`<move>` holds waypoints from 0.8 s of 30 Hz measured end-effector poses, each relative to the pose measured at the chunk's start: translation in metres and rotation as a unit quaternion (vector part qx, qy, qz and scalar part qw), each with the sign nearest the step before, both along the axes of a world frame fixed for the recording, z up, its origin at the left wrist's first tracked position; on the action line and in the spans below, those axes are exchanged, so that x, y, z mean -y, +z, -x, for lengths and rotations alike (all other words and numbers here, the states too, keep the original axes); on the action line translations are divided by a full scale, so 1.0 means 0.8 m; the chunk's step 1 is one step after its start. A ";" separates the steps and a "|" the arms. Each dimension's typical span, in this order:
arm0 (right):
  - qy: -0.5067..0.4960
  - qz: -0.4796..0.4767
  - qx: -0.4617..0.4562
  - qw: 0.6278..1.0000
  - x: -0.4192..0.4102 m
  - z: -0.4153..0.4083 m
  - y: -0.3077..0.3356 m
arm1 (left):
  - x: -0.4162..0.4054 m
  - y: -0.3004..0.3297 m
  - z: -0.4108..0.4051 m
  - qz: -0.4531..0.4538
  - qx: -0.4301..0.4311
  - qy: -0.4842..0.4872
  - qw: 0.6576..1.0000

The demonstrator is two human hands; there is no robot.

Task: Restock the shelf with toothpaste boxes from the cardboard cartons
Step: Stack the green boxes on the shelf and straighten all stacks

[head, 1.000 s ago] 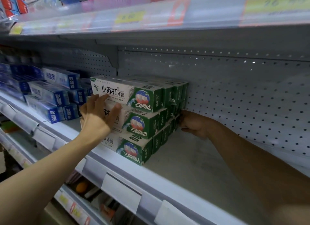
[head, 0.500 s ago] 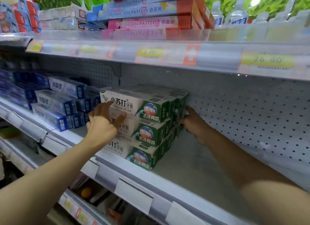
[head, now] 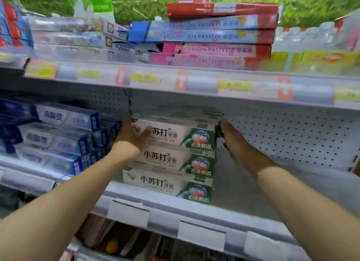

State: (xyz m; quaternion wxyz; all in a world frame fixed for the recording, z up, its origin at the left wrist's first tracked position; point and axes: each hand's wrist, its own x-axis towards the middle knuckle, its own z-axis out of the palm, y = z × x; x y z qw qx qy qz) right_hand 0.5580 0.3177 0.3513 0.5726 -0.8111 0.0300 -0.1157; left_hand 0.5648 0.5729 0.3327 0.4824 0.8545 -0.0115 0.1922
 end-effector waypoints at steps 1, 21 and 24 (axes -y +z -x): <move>-0.008 -0.015 -0.007 1.000 -0.006 0.000 0.001 | -0.003 0.000 -0.001 0.001 0.001 -0.016 1.000; -0.131 0.085 0.035 0.987 -0.064 0.036 -0.001 | -0.042 -0.019 -0.017 -0.001 -0.010 -0.128 0.992; -0.123 0.045 0.034 0.991 -0.060 0.030 -0.003 | -0.039 -0.017 -0.022 -0.019 -0.011 -0.118 0.993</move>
